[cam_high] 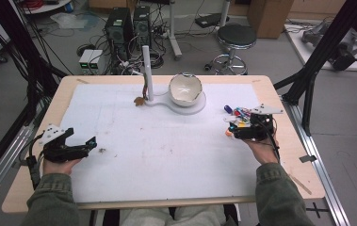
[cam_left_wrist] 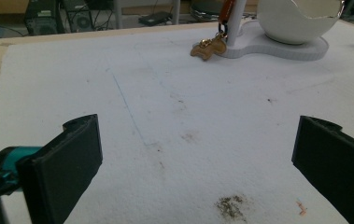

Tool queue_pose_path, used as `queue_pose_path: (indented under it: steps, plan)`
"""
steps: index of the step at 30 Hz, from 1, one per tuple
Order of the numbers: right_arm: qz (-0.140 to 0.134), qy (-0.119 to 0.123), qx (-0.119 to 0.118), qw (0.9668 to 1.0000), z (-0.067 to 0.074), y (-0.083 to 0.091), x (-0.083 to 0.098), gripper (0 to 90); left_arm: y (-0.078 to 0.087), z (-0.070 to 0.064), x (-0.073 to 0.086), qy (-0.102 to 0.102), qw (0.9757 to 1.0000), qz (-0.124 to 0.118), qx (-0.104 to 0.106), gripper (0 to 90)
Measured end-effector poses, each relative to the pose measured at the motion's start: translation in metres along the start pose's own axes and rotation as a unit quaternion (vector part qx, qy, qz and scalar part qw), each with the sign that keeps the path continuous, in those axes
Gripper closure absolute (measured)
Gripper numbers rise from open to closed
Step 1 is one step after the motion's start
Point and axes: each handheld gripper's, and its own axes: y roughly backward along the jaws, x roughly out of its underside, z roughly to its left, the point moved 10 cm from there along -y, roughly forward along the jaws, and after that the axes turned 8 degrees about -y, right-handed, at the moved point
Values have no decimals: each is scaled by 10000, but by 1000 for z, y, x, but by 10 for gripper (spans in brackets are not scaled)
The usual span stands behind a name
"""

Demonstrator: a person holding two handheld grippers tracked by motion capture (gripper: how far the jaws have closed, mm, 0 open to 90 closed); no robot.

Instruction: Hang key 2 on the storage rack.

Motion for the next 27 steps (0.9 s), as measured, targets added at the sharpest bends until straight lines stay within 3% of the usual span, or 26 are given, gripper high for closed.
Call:
queue_pose_path:
  steps: [5,14,27]
  plan:
    - [172,35,47,9998,-6,-8,-5,4,0,0,-1,40,10000,-44,11,21]
    - [335,-370,-122,9987,-21,-23,-9,4,-2,-2,0,3,10000,-26,59,21]
    - [688,-114,-7,9976,-24,-45,-19,4,-1,-1,-1,23,10000,-49,30,21]
